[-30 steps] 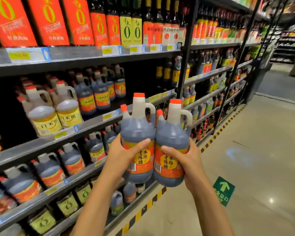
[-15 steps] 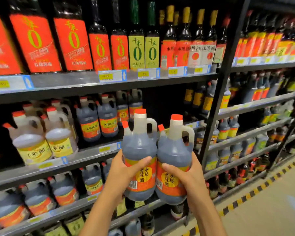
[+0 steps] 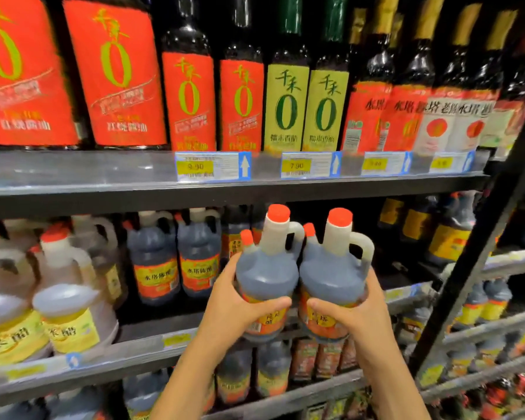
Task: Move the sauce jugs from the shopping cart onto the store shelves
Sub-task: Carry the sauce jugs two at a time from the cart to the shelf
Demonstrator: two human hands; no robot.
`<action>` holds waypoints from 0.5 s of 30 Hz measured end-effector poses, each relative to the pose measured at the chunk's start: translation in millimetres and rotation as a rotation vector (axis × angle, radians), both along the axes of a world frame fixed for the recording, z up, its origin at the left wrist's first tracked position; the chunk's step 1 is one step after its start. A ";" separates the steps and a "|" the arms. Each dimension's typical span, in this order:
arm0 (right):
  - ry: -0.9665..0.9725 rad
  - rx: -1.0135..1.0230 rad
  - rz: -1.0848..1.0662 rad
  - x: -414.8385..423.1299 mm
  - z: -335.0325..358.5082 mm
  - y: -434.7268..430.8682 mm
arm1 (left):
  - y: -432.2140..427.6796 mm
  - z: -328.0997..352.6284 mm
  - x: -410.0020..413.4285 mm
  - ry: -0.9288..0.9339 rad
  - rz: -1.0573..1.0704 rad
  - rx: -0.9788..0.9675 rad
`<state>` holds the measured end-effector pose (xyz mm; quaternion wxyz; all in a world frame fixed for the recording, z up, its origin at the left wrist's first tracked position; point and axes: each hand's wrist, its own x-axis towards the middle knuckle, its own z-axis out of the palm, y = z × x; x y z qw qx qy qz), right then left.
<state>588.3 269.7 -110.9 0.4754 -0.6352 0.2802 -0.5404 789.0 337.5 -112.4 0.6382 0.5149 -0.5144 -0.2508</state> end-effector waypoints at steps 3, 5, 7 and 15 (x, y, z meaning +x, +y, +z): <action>0.015 -0.066 0.026 6.1 2.0 -25.7 | -18.3 -4.6 13.9 -0.066 0.028 -0.004; 0.026 -0.090 0.045 9.0 -0.3 -43.6 | -32.7 -8.6 21.4 -0.097 0.075 0.031; 0.031 -0.102 0.058 11.5 -3.4 -59.4 | -47.9 -14.7 27.3 -0.114 0.101 0.085; 0.054 0.020 0.149 34.6 -30.4 -114.1 | -92.0 -40.9 28.2 -0.037 0.229 0.134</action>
